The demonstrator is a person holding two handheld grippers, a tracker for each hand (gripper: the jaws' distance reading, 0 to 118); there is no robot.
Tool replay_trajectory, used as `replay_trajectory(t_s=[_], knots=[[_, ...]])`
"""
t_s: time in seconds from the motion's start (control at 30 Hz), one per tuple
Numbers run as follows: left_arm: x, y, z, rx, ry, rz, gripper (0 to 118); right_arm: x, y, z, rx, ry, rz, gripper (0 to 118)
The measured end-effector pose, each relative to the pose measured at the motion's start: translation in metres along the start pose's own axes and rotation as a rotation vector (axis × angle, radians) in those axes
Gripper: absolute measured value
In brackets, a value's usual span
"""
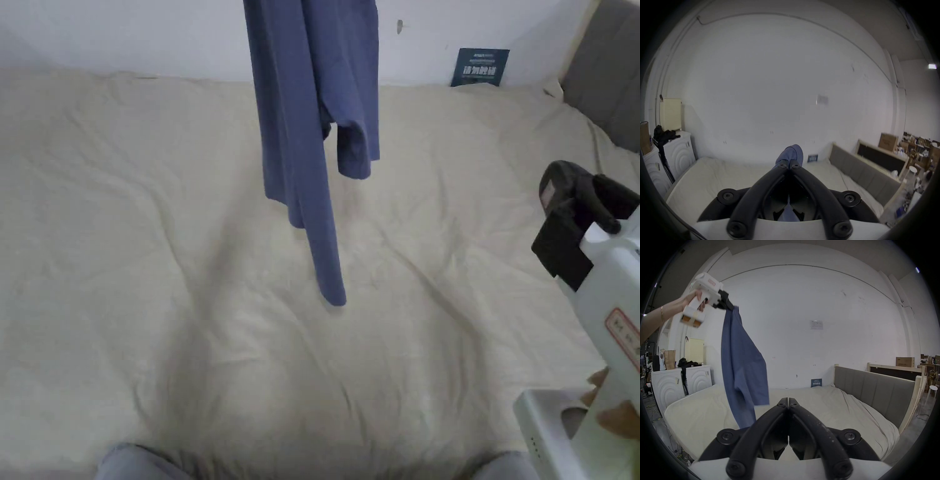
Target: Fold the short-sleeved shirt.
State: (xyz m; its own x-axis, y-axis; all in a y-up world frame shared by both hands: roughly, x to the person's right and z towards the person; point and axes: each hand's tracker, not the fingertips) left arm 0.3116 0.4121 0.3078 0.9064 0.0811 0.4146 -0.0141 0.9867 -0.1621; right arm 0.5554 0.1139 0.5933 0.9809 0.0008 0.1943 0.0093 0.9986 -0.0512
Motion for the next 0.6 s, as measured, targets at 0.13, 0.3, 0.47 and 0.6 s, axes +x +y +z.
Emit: replay_trajectory(t_s=[0.13, 0.3, 0.47, 0.6], knots=[[0.017, -0.085, -0.051, -0.189, -0.018, -0.059, 0, 0.012, -0.006, 0.001, -0.019, -0.03, -0.01, 1], [0.033, -0.228, -0.094, -0.439, -0.037, -0.137, 0, 0.022, -0.014, -0.001, -0.042, -0.061, -0.038, 1], [0.035, -0.383, -0.114, -0.737, -0.035, -0.14, 0, 0.031, -0.029, -0.008, -0.092, -0.076, -0.048, 1], [0.03, -0.473, -0.101, -0.901, -0.013, -0.082, 0, 0.031, -0.038, -0.013, -0.13, -0.072, -0.055, 1]])
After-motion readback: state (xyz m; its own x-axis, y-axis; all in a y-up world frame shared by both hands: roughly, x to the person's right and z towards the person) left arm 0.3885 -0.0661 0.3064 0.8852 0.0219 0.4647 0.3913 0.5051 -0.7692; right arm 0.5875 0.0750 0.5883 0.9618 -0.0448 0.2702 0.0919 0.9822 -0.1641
